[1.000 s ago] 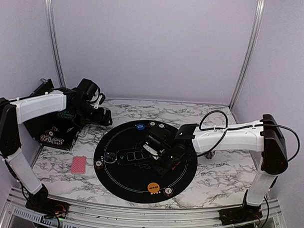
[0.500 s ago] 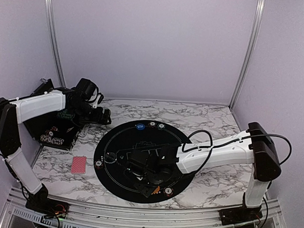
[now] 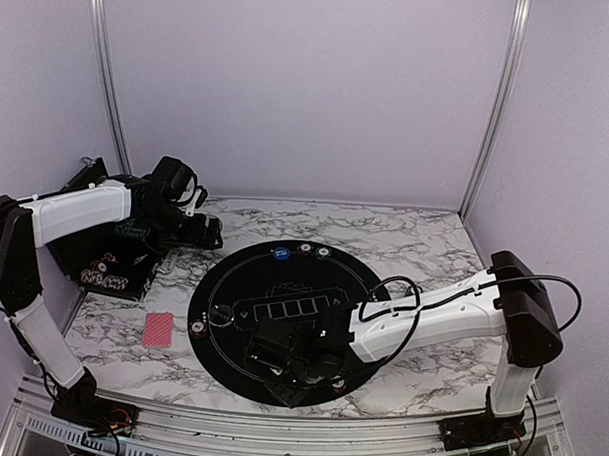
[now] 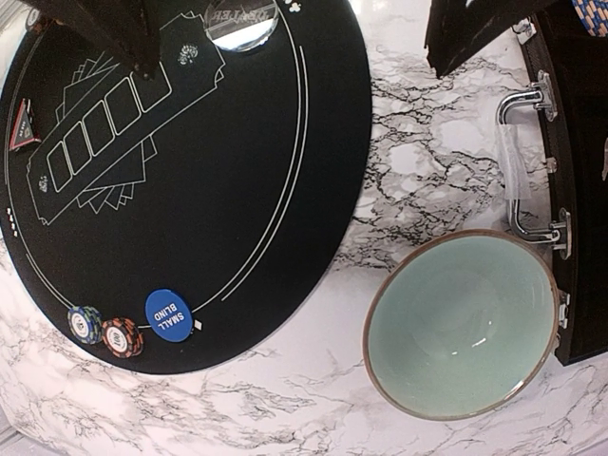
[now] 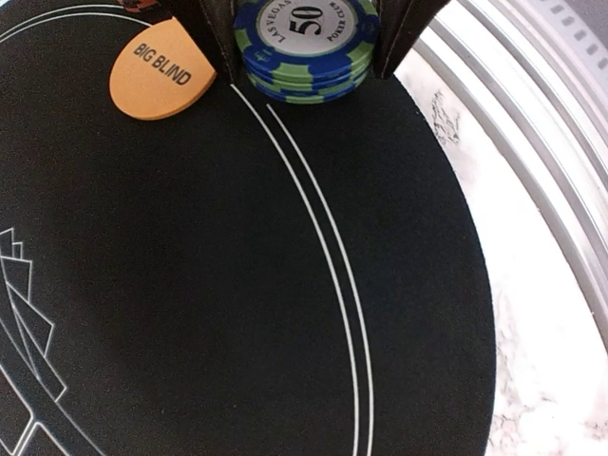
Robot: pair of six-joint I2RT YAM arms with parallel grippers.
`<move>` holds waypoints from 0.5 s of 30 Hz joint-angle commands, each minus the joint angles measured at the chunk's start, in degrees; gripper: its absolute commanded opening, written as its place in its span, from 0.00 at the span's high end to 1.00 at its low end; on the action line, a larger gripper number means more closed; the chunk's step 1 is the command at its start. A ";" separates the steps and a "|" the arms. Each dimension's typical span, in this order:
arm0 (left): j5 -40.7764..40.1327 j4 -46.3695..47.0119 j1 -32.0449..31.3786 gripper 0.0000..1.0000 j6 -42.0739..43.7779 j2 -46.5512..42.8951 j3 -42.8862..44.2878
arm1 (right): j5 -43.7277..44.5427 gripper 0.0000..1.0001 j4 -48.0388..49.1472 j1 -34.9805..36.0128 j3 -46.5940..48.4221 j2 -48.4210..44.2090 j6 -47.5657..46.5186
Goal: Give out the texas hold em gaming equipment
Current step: Place the poker chips pile in the big blind area.
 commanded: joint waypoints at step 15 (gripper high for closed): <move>0.04 0.73 0.36 0.01 0.04 0.22 -0.72 | -0.73 0.65 2.09 1.22 -0.39 3.26 1.07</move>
